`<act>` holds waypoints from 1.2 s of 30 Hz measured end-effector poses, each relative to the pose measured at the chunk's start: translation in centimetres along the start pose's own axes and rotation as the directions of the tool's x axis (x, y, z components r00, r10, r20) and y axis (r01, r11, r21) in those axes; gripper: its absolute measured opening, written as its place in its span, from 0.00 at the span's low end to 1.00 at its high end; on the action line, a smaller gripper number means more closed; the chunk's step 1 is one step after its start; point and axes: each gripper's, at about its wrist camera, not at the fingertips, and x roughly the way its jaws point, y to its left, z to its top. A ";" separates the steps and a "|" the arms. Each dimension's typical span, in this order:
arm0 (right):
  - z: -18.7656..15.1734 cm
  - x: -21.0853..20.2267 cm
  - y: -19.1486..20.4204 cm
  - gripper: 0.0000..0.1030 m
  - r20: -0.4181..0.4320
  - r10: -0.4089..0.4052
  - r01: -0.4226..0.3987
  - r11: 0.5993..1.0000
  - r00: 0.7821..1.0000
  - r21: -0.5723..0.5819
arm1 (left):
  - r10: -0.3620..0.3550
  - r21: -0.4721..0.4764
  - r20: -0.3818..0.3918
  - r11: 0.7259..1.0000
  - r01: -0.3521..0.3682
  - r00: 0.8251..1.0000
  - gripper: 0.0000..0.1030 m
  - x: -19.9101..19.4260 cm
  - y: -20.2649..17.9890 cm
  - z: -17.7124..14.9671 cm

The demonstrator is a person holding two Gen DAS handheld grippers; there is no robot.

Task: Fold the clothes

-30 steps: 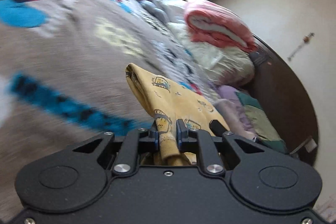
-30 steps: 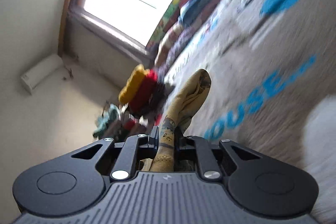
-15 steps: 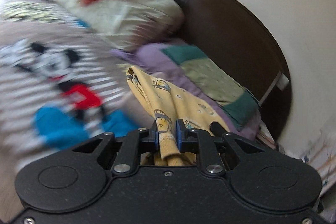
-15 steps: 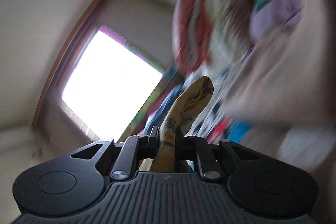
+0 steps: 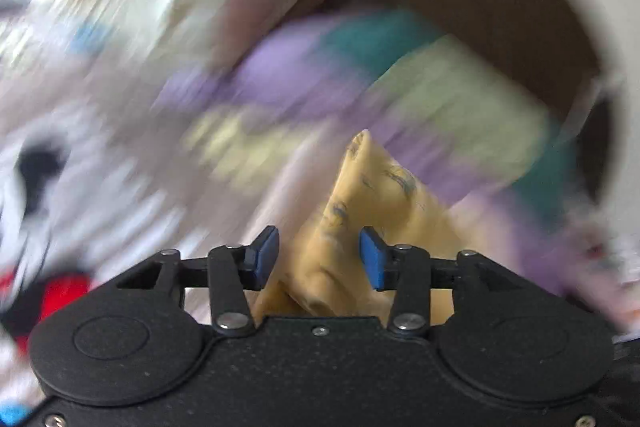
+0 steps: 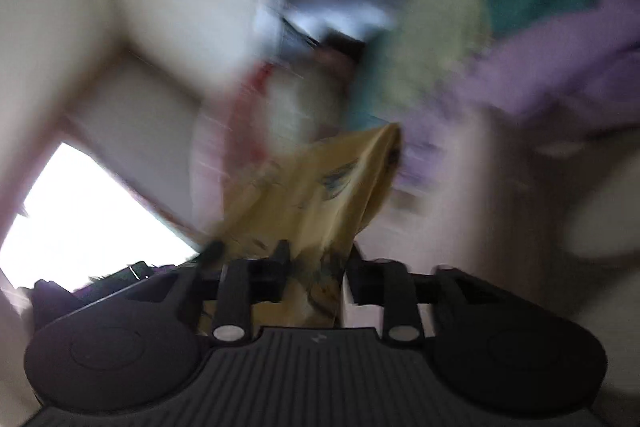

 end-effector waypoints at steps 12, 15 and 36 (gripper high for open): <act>-0.3 0.8 5.5 0.36 0.044 0.050 -0.028 0.911 0.998 -0.412 | 0.096 0.235 0.181 0.962 -0.138 0.979 0.38 -0.8 -3.1 -2.8; -0.9 2.4 5.6 0.35 -0.076 -0.035 -0.001 0.905 0.997 -0.426 | 0.153 0.329 0.135 0.925 -0.190 0.979 0.45 1.3 -3.9 -4.3; 0.7 -3.6 6.0 1.00 -0.231 -0.124 0.037 0.936 0.965 -0.349 | 0.218 0.045 0.045 0.974 -0.220 0.975 0.92 -9.0 -8.6 -4.2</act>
